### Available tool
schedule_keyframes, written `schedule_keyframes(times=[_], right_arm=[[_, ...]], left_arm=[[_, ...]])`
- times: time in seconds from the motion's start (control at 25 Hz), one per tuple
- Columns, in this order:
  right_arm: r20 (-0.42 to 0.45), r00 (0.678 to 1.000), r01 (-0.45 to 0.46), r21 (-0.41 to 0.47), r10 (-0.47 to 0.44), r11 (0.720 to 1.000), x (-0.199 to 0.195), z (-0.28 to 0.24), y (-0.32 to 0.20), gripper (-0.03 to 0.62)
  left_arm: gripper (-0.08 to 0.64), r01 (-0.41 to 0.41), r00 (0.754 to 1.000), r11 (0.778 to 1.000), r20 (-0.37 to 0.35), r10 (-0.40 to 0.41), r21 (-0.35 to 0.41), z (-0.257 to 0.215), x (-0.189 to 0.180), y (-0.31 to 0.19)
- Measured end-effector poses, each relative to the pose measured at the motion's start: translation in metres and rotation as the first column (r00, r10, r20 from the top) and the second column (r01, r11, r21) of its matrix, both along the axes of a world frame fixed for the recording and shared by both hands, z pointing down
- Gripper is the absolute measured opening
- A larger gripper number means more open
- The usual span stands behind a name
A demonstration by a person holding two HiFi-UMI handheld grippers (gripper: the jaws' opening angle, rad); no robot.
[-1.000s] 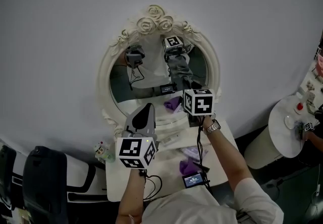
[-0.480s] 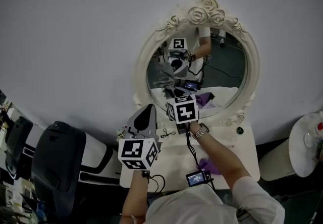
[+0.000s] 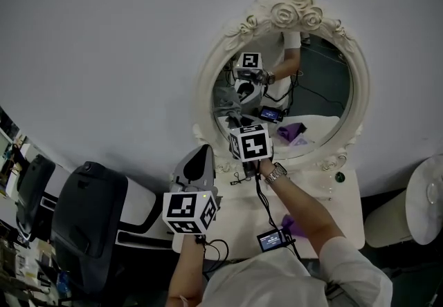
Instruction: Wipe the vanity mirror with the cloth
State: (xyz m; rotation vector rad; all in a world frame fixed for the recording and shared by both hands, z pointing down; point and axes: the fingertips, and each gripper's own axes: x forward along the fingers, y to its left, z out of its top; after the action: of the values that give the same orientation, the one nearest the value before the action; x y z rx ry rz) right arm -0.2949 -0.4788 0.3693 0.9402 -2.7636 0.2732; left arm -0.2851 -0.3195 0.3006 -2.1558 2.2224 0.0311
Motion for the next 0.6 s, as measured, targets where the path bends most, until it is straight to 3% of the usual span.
schedule_keyframes(times=[0.36,0.6], right_arm=[[0.002,0.988,-0.155,-0.002,0.155,0.988,0.096,0.000,-0.043,0.066],[-0.019,0.954,-0.300,0.008,0.300,0.954,0.191,0.002,-0.076,0.066]], left_arm=[[0.000,-0.160,0.987,0.987,0.011,0.160,0.001,0.000,0.068,-0.043],[0.000,-0.271,0.962,0.963,0.011,0.271,-0.002,0.001,0.126,-0.070]])
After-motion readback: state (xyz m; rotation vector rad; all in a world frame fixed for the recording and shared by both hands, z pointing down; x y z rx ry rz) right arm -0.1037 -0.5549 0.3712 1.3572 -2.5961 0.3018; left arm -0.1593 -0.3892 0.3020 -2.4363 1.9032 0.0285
